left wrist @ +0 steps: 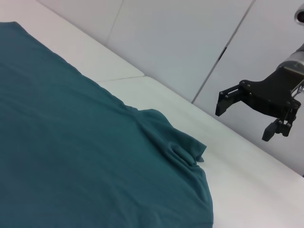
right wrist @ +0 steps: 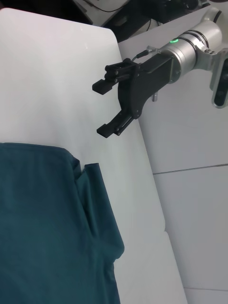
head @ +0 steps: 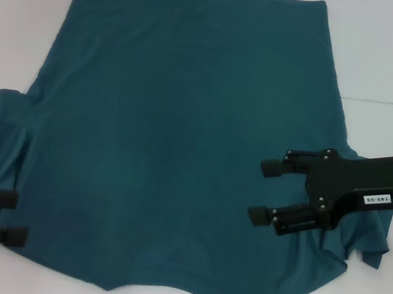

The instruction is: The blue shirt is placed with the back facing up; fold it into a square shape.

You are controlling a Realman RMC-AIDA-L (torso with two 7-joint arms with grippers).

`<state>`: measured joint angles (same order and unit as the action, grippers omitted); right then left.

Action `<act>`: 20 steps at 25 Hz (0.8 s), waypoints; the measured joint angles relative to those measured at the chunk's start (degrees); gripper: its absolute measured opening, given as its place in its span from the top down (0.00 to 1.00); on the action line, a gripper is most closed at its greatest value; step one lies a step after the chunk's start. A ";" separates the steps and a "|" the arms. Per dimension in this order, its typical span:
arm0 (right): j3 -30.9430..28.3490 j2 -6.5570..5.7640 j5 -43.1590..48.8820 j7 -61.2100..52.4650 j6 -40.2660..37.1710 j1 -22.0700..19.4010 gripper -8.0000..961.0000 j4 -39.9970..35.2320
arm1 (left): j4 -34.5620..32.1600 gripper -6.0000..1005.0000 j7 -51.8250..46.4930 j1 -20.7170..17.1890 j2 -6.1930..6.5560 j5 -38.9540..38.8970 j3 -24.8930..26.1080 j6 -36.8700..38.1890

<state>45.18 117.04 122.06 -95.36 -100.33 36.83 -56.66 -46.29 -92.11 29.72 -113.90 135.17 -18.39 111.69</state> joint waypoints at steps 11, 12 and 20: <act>0.00 0.04 0.03 -0.49 0.07 0.00 0.03 -0.13 | -0.03 0.07 0.00 -0.06 -0.10 0.01 -0.87 -0.34; 0.00 0.04 0.03 -0.49 0.07 0.00 0.03 -0.13 | -0.03 0.07 0.00 -0.06 -0.10 0.01 -0.95 -0.34; 0.00 0.12 0.02 -0.41 0.11 0.07 0.03 -0.09 | -0.12 0.07 -1.46 -0.12 -0.17 0.00 -0.98 -2.02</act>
<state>45.18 117.16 122.08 -95.77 -100.22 36.90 -56.75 -46.41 -93.57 29.60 -114.07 135.18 -19.37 109.66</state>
